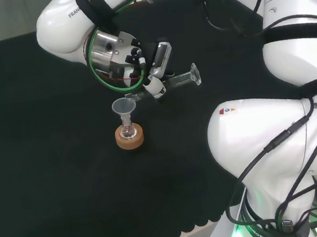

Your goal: Pour the water from the graduated cylinder into the round-bottom flask.

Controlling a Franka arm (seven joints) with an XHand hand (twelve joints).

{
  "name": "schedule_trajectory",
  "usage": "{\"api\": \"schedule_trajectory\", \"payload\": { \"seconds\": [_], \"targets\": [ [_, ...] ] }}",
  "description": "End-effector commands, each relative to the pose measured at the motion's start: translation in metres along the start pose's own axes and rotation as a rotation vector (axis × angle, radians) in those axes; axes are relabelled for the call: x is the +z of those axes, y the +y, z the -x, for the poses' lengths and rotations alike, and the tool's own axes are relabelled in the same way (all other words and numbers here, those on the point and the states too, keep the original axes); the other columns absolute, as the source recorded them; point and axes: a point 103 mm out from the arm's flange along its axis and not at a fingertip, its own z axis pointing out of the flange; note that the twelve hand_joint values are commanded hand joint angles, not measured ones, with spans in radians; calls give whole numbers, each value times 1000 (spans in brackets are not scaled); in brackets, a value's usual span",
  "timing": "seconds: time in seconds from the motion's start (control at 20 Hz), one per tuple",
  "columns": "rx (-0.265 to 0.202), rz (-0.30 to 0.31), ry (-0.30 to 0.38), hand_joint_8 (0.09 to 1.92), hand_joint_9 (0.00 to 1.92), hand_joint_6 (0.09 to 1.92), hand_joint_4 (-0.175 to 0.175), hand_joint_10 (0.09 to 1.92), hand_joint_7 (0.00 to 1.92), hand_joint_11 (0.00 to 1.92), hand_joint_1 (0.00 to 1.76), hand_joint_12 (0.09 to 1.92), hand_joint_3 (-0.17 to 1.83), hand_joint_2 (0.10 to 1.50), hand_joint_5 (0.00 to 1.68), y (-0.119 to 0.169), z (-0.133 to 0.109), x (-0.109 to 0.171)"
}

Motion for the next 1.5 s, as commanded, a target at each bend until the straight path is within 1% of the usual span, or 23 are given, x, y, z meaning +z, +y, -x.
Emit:
{"api": "schedule_trajectory", "payload": {
  "seconds": [0.05, 0.35, 0.6, 0.7, 0.9, 1.1, 1.15, 1.3, 1.4, 1.45, 1.5],
  "targets": [
    [2, -5, -3, 452, 1421, 1026, -173, 87, 1170, 1277, 1152, 703, 8, 1121, 973, -2, 1, 0],
    [5, -5, -1, 449, 1420, 1026, -173, 87, 1171, 1278, 1152, 703, 8, 1122, 973, -4, 0, -4],
    [-2, 1, 13, 446, 1420, 1026, -173, 87, 1172, 1278, 1152, 703, 8, 1122, 973, -4, 1, -3],
    [-11, 2, 33, 445, 1420, 1026, -173, 87, 1172, 1278, 1152, 703, 8, 1122, 973, -2, 3, 0],
    [-18, 15, 46, 442, 1420, 1026, -173, 87, 1173, 1278, 1152, 702, 8, 1122, 973, -1, 3, 2],
    [-44, 74, 92, 440, 1420, 1026, -173, 87, 1174, 1278, 1152, 702, 8, 1122, 973, -1, 4, 5],
    [-53, 101, 113, 440, 1420, 1026, -173, 87, 1175, 1278, 1152, 702, 7, 1122, 973, -1, 4, 5],
    [-65, 126, 137, 438, 1420, 1026, -173, 87, 1175, 1278, 1152, 702, 7, 1122, 973, -1, 6, 6],
    [-72, 163, 162, 437, 1420, 1026, -173, 87, 1176, 1278, 1152, 702, 7, 1122, 973, -1, 8, 5],
    [-77, 173, 176, 437, 1420, 1026, -173, 87, 1176, 1278, 1152, 702, 7, 1122, 973, -1, 9, 5],
    [-87, 191, 206, 436, 1420, 1026, -173, 87, 1176, 1278, 1152, 702, 7, 1122, 973, -1, 12, 5]
  ]
}}
